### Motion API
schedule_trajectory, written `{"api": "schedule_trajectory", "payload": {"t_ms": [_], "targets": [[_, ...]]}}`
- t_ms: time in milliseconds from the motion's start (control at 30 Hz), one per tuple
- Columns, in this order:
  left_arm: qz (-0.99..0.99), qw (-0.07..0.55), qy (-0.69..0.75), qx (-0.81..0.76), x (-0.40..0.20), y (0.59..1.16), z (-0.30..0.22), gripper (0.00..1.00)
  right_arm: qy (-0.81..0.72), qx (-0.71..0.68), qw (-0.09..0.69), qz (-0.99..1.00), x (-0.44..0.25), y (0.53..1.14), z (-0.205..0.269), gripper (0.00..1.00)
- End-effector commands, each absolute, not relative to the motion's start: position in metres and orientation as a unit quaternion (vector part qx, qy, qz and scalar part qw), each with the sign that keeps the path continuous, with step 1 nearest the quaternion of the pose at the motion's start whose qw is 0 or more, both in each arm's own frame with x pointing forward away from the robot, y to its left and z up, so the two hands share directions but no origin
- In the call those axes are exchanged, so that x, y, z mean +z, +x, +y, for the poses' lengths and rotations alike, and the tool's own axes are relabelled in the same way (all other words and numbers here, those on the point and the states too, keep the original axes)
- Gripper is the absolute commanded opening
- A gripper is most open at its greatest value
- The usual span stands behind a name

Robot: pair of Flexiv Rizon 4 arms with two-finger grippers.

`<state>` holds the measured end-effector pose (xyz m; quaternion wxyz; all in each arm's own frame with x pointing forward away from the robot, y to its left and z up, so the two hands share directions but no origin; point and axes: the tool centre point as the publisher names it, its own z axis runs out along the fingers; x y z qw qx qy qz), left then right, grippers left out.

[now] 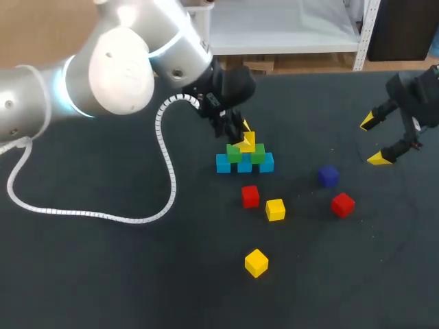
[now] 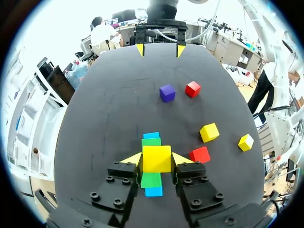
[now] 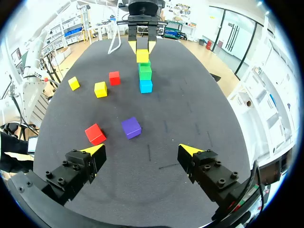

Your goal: Place the blue cubes, place green cubes on the blue cubes, place the yellow cubes on the green cubes, then place the red cubes on the yellow cubes, and place purple cube on the red cubes.

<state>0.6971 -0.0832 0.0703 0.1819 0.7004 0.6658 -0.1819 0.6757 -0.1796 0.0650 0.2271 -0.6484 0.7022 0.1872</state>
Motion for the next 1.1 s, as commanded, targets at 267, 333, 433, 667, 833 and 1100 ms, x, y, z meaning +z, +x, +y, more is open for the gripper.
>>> {"api": "schedule_trajectory", "payload": {"t_ms": [267,333,433,667,833,1100], "targets": [[0.669,0.177,0.699,-0.182,0.0673,0.7027,-0.0865,0.00,-0.648,0.188,0.228,0.702,0.0648,0.6758,-0.1799,1.00],[0.670,0.176,0.699,-0.180,0.0671,0.7031,-0.0863,0.00,-0.648,0.188,0.228,0.702,0.0648,0.6758,-0.1799,1.00],[0.671,0.176,0.697,-0.180,0.0670,0.7038,-0.0861,0.00,-0.648,0.188,0.228,0.702,0.0648,0.6758,-0.1799,1.00],[0.674,0.173,0.696,-0.177,0.0663,0.7055,-0.0844,0.00,-0.648,0.188,0.228,0.702,0.0648,0.6758,-0.1799,1.00],[0.674,0.170,0.697,-0.176,0.0659,0.7061,-0.0837,0.00,-0.648,0.188,0.228,0.702,0.0648,0.6758,-0.1799,1.00],[0.672,0.166,0.700,-0.176,0.0640,0.7069,-0.0842,0.00,-0.648,0.188,0.228,0.702,0.0648,0.6758,-0.1799,1.00]]}}
